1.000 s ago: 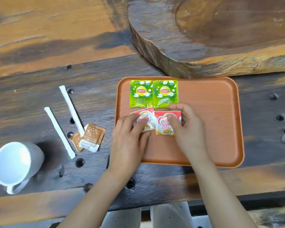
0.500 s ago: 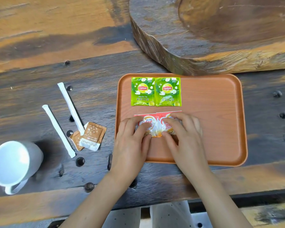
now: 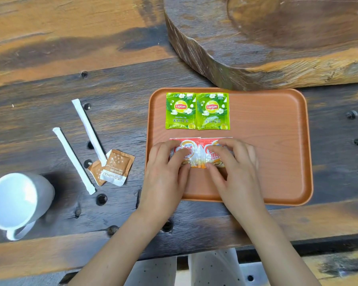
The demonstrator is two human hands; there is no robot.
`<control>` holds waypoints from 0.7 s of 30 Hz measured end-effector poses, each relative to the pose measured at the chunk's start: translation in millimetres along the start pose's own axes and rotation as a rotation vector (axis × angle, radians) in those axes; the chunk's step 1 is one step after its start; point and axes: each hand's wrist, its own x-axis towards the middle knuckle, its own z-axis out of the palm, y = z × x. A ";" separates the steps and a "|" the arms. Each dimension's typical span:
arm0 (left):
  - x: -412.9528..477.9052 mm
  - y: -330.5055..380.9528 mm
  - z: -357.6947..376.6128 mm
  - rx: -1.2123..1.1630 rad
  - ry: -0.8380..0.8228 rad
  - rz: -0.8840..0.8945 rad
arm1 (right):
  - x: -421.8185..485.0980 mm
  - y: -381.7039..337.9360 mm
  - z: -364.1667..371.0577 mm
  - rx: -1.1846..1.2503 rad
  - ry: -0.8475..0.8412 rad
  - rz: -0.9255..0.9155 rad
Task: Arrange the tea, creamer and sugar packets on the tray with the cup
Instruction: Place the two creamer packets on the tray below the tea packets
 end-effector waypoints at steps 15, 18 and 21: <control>1.6 -1.8 -2.5 0.001 -0.015 0.008 | 1.6 -1.4 -0.3 -0.003 0.000 0.016; 1.9 -2.6 -2.7 -0.001 -0.012 0.010 | 1.9 -3.0 0.2 -0.003 -0.002 0.018; 2.7 -3.9 -3.3 -0.003 -0.011 0.015 | 2.6 -4.5 0.2 -0.010 -0.005 0.015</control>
